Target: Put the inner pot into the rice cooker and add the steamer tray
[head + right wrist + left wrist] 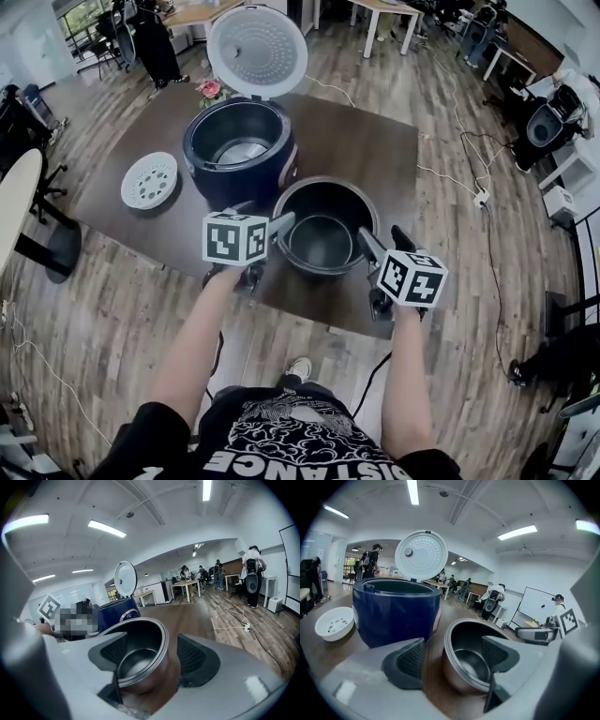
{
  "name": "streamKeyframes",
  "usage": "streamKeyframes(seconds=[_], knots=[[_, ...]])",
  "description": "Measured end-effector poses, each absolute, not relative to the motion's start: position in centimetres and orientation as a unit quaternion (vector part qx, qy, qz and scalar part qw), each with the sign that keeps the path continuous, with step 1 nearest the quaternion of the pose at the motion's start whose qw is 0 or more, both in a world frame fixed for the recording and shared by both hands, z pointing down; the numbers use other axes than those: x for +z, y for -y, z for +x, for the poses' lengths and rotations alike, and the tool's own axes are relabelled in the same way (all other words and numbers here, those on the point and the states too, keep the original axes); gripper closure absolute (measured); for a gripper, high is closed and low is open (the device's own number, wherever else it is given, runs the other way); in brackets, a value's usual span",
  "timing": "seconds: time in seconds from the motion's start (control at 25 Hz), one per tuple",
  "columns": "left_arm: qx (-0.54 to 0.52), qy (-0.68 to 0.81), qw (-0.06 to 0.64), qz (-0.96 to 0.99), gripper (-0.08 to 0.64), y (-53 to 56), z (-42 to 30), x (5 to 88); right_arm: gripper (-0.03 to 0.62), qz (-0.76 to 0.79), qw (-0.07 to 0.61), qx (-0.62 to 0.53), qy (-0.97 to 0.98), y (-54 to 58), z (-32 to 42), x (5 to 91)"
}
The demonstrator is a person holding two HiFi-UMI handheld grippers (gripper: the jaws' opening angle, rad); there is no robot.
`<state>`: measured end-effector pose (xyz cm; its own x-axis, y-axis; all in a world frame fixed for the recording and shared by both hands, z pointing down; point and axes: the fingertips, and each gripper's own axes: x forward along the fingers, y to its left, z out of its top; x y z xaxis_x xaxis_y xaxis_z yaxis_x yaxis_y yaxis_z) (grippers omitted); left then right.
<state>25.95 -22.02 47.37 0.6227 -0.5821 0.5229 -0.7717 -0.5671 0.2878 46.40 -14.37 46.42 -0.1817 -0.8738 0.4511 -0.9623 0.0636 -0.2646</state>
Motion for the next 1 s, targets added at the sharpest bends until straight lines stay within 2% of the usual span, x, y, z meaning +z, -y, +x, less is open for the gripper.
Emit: streamKeyframes(seconds=[0.24,0.32,0.6,0.8,1.0], knots=[[0.190,0.396,0.287,0.851,0.165,22.6,26.3,49.8,0.287,0.620,0.102,0.292,0.721,15.8,46.8,49.2],[0.183,0.401,0.303,0.845,0.184,22.8,26.2,50.3,0.318,0.616,0.104,0.299,0.721,16.3,46.7,49.9],[0.170,0.401,0.338,0.834,0.277,22.4,26.5,51.6,0.388,0.618,0.106,0.315,0.712,16.8,46.1,51.3],[0.168,0.401,0.338,0.834,0.378,22.0,27.0,51.6,0.433,0.619,0.108,0.321,0.709,16.7,45.9,51.8],[0.155,0.409,0.345,0.831,0.434,21.9,26.9,51.6,0.443,0.625,0.107,0.320,0.704,16.7,45.8,51.9]])
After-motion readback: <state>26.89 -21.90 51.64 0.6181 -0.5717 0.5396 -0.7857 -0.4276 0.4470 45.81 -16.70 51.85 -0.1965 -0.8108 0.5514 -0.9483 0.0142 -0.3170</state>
